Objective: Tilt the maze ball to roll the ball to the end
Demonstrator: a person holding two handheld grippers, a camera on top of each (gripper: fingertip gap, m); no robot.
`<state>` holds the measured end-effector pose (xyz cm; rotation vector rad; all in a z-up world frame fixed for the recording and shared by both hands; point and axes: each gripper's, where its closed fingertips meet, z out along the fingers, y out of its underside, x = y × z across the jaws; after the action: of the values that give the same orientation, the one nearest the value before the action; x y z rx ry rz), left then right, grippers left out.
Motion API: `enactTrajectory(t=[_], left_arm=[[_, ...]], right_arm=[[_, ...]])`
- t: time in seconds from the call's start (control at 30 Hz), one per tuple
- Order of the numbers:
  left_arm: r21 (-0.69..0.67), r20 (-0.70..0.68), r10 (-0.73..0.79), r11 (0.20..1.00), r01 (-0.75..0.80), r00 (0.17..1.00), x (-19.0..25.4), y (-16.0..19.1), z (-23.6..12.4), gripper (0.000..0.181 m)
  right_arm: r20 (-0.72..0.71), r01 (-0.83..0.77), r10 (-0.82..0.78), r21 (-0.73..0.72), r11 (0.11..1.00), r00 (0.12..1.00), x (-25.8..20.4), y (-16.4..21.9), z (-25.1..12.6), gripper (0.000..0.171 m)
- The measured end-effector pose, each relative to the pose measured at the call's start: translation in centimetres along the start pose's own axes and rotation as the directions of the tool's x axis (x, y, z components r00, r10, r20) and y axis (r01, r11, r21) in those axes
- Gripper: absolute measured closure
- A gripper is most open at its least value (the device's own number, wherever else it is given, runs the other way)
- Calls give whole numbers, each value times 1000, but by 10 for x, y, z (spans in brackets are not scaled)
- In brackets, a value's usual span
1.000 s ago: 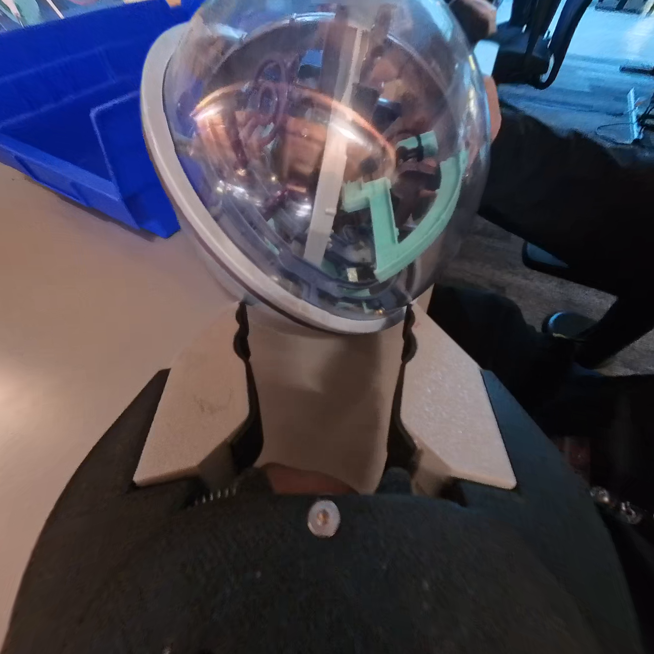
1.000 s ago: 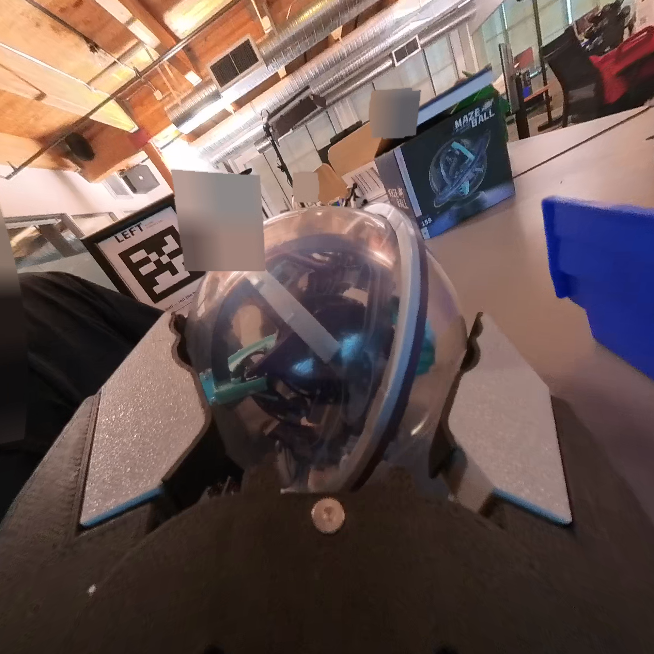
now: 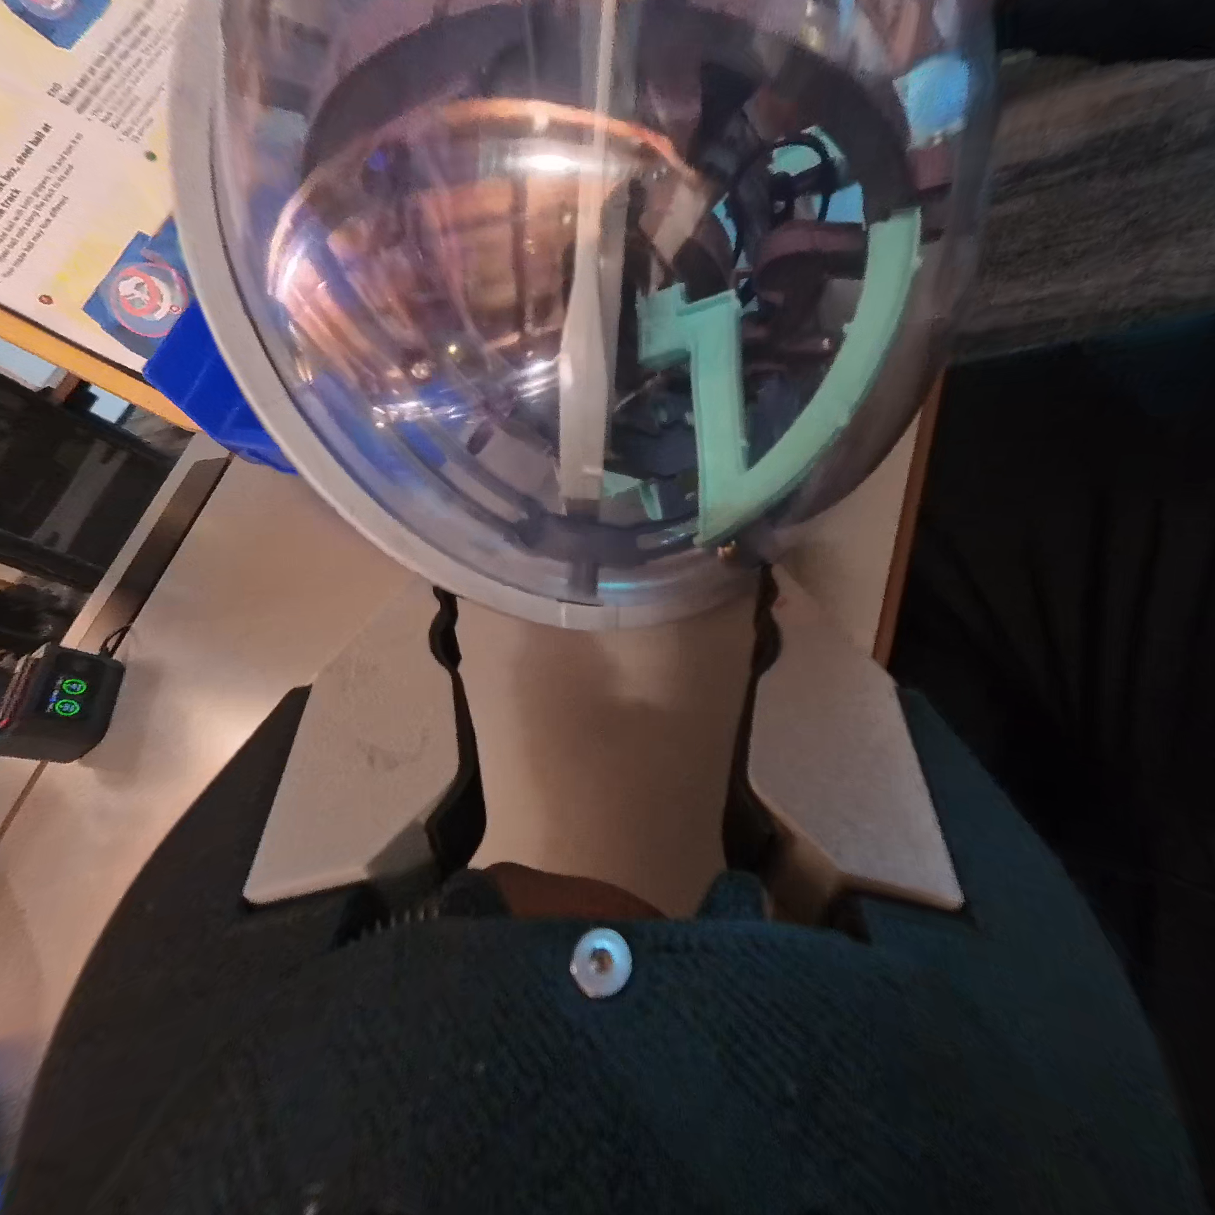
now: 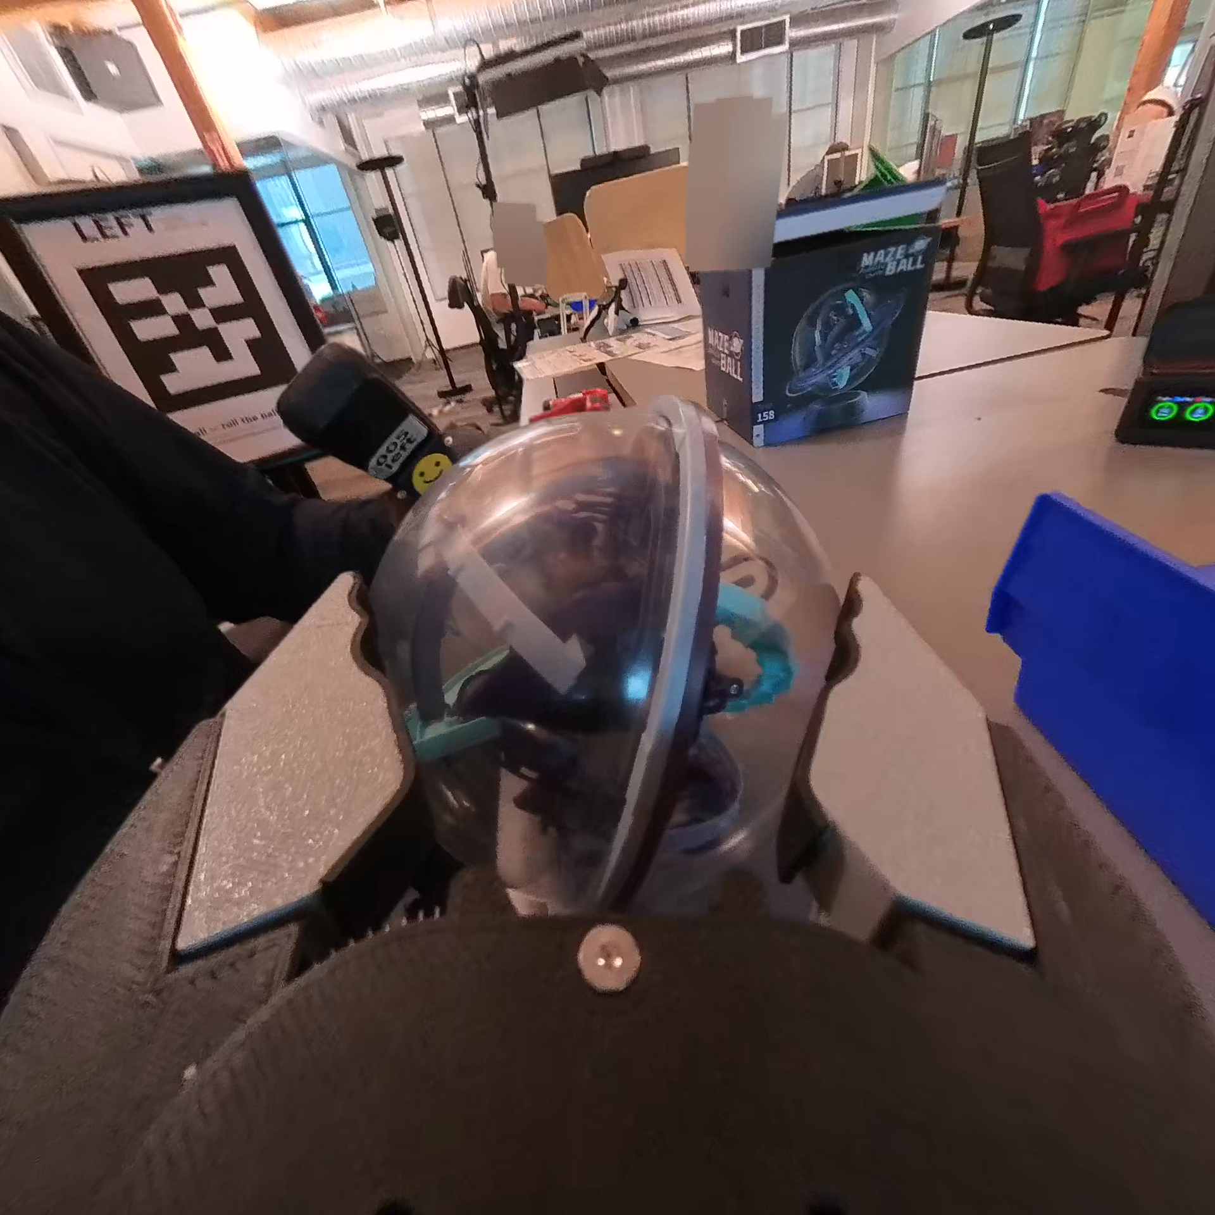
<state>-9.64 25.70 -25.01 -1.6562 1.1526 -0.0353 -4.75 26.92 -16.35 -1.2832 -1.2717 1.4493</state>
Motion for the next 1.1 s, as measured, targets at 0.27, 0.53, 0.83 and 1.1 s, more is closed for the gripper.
enactTrajectory(t=[0.27,0.53,0.83,1.1], left_arm=[[1,18,19,1000,-19,1000,-1,0,0,93],[79,38,107,991,-110,994,5,-10,-5,95],[91,36,117,989,-120,992,7,-13,-5,94],[96,48,130,986,-134,990,7,-14,-4,93]], right_arm=[[-29,36,-39,-84,996,999,-3,5,-2,35],[21,131,-129,-118,984,991,-15,9,-13,38],[37,128,-124,-115,985,992,-16,9,-16,37],[43,159,-155,-112,981,987,-19,9,-16,37]])
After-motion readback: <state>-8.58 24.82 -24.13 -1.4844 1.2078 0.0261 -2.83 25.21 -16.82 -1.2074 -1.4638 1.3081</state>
